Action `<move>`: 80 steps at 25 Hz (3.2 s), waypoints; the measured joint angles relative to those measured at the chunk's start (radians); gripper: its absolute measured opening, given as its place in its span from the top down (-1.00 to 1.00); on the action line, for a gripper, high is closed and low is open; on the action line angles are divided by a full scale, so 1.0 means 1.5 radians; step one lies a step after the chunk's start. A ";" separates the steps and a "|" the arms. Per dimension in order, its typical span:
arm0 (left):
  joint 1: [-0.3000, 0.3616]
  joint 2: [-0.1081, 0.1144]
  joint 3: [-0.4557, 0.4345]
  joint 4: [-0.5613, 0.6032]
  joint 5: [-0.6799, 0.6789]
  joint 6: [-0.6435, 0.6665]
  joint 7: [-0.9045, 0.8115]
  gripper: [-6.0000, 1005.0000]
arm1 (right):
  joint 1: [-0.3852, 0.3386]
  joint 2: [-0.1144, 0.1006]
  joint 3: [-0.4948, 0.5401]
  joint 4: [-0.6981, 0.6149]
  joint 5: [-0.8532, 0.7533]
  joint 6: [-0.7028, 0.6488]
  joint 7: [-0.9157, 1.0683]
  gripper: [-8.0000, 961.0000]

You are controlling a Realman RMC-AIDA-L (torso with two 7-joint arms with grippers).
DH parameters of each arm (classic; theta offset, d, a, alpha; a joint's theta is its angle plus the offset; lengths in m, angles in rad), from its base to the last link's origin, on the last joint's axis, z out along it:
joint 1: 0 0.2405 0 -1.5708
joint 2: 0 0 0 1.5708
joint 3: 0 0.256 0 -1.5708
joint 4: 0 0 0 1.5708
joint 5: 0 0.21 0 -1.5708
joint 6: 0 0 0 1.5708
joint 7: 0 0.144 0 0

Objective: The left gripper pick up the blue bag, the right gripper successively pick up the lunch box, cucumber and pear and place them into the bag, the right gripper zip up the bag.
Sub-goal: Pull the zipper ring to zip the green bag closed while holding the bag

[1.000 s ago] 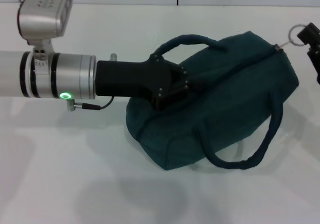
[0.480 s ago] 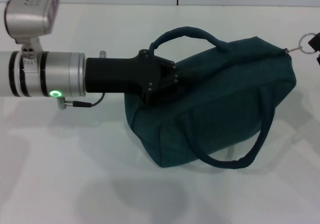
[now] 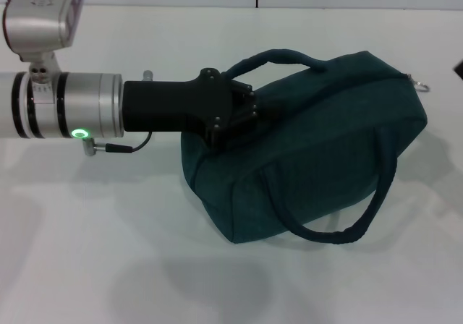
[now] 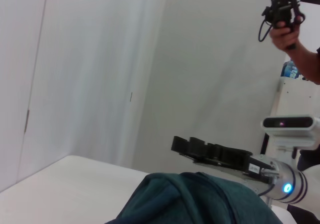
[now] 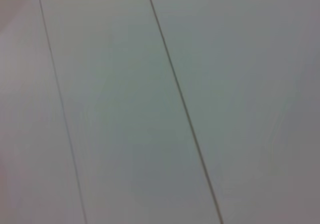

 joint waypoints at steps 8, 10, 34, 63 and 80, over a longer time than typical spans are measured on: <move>-0.003 -0.003 0.000 0.000 0.000 0.000 0.002 0.91 | -0.038 -0.010 -0.013 -0.020 -0.010 0.077 -0.068 0.28; -0.007 -0.004 0.000 0.000 0.000 -0.001 0.003 0.91 | -0.035 -0.007 -0.023 -0.020 -0.013 0.102 -0.087 0.15; -0.008 -0.012 0.000 0.000 -0.005 -0.001 0.003 0.89 | -0.004 -0.001 -0.173 -0.125 -0.014 0.172 -0.069 0.02; 0.002 -0.017 0.000 0.001 -0.017 -0.002 0.001 0.86 | -0.039 -0.003 -0.165 -0.103 0.082 0.179 -0.077 0.95; 0.001 -0.016 0.000 0.017 -0.033 -0.001 0.003 0.84 | -0.038 -0.005 -0.169 -0.067 0.079 0.230 -0.070 0.97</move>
